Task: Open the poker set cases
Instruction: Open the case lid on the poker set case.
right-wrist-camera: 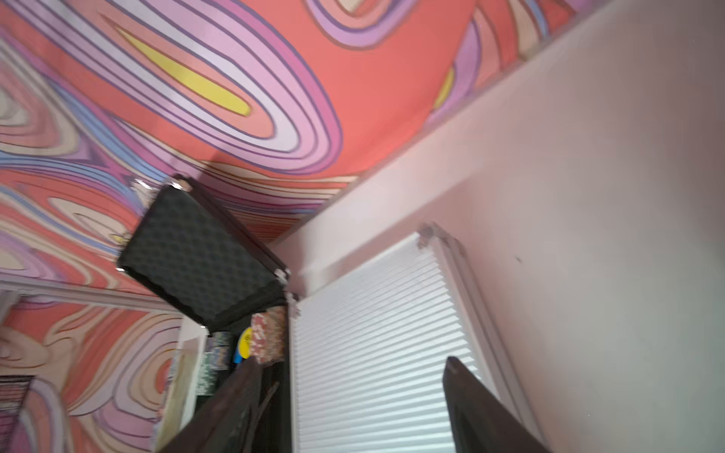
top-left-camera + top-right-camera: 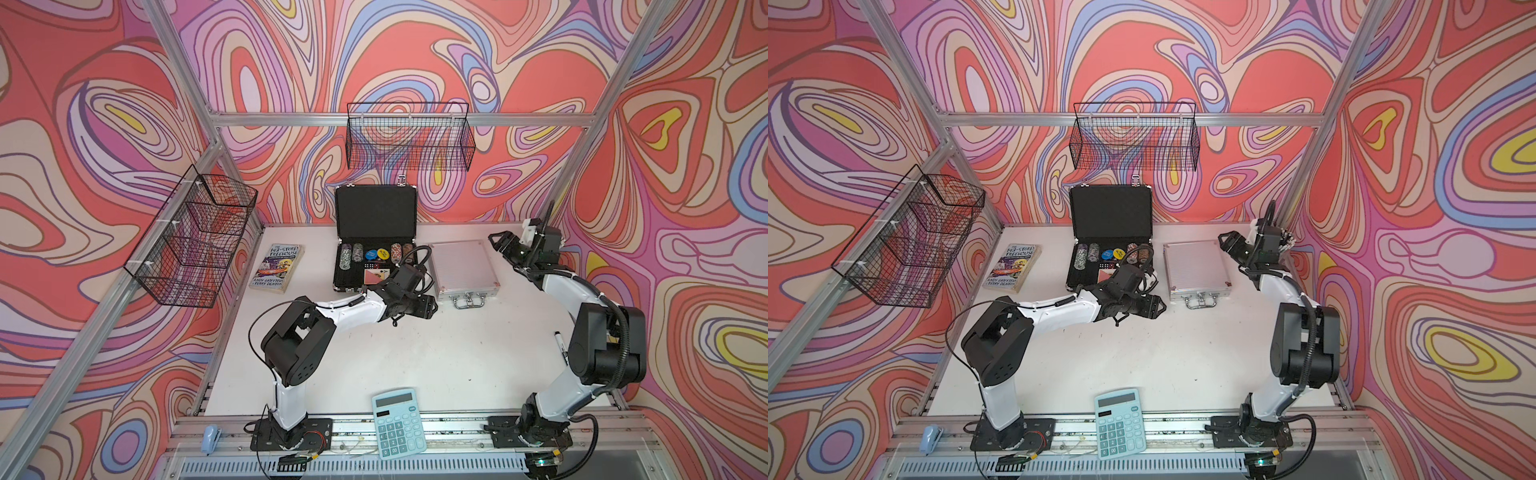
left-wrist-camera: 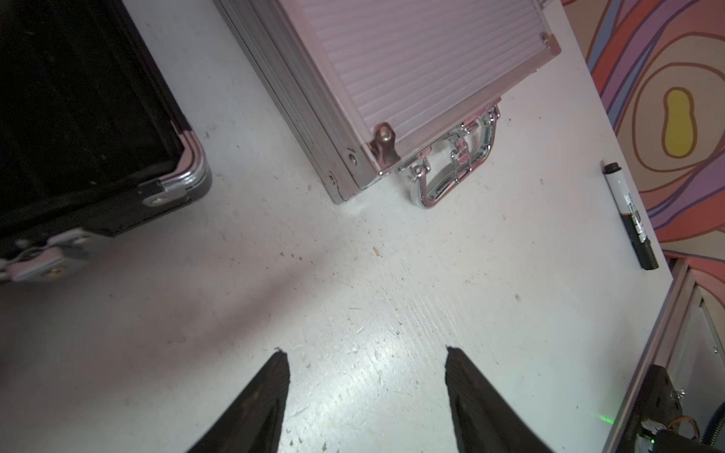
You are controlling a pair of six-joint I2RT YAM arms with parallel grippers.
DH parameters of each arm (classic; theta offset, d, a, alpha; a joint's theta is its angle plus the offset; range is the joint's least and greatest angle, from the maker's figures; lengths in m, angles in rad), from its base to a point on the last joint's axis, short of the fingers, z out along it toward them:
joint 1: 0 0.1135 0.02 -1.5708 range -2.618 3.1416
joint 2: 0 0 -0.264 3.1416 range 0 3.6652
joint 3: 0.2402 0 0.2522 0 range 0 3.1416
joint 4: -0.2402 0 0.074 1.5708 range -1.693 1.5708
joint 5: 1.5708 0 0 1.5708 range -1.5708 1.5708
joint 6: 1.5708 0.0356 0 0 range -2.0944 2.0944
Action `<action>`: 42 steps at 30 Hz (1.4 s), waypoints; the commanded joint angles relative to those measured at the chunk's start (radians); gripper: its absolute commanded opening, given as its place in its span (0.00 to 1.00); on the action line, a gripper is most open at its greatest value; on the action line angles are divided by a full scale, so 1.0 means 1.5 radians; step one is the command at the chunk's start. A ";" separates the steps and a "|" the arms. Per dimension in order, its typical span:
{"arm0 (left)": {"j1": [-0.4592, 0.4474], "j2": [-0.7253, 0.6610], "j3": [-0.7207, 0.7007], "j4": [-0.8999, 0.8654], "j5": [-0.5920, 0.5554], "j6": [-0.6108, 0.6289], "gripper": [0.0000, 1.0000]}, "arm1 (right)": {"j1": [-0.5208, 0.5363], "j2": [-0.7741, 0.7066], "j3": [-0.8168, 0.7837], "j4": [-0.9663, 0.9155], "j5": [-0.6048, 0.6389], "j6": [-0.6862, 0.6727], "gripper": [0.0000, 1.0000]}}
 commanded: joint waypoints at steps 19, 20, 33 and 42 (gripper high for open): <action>0.012 0.221 0.274 -0.073 -0.034 -0.001 0.68 | 0.002 0.024 -0.131 0.024 0.010 -0.023 0.77; 0.012 0.228 0.280 -0.072 -0.029 -0.003 0.68 | 0.002 0.024 -0.133 0.028 0.004 -0.022 0.77; -0.002 0.308 0.387 -0.091 0.037 0.010 0.68 | 0.002 -0.025 -0.204 0.079 -0.072 0.025 0.72; -0.006 0.290 0.371 -0.084 0.029 0.013 0.68 | 0.001 -0.018 -0.203 0.059 -0.029 0.018 0.73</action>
